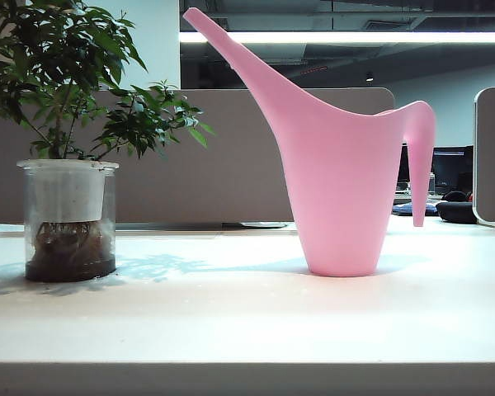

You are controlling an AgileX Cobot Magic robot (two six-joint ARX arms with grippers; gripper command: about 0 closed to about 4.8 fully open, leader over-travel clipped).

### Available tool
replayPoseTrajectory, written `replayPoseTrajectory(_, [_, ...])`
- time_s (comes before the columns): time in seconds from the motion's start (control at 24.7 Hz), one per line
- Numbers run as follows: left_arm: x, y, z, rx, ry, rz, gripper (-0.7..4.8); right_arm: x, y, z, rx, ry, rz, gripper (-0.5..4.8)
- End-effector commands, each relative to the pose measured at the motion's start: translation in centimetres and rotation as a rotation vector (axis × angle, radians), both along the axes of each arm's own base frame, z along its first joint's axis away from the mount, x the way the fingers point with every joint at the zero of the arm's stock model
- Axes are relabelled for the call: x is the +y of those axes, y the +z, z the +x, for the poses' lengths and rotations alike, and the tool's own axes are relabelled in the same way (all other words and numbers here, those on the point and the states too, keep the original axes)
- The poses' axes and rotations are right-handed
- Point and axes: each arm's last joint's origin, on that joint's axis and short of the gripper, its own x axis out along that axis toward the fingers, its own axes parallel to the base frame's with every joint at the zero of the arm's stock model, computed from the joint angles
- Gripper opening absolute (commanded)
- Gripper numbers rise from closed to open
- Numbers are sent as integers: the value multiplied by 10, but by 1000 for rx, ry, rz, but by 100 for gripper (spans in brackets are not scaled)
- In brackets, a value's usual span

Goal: Pick up the watering can from the table, water the potted plant, and put the can back.

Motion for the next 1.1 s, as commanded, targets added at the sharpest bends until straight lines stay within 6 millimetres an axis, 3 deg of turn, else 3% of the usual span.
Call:
replayPoseTrajectory(0.04, [2, 6, -3, -60, -3, -15, -5, 0, -9, 3, -9, 8, -15, -5])
replayPoseTrajectory(0.28, [8, 7, -22, -98, -2, -28, -5, 1, -21, 6, 15, 12, -20, -5])
replayPoseTrajectory(0.45, [8, 2, -22, -47, 7, -6, -5, 1, -24, 6, 11, 14, -20, -5])
replayPoseTrajectory(0.73, [12, 8, -21, -111, 128, 15, -5, 1, -26, 7, 11, 28, -47, -4])
replayPoseTrajectory(1.1, [12, 6, -20, -99, 133, 22, -5, 1, -26, 7, 11, 26, -45, -4])
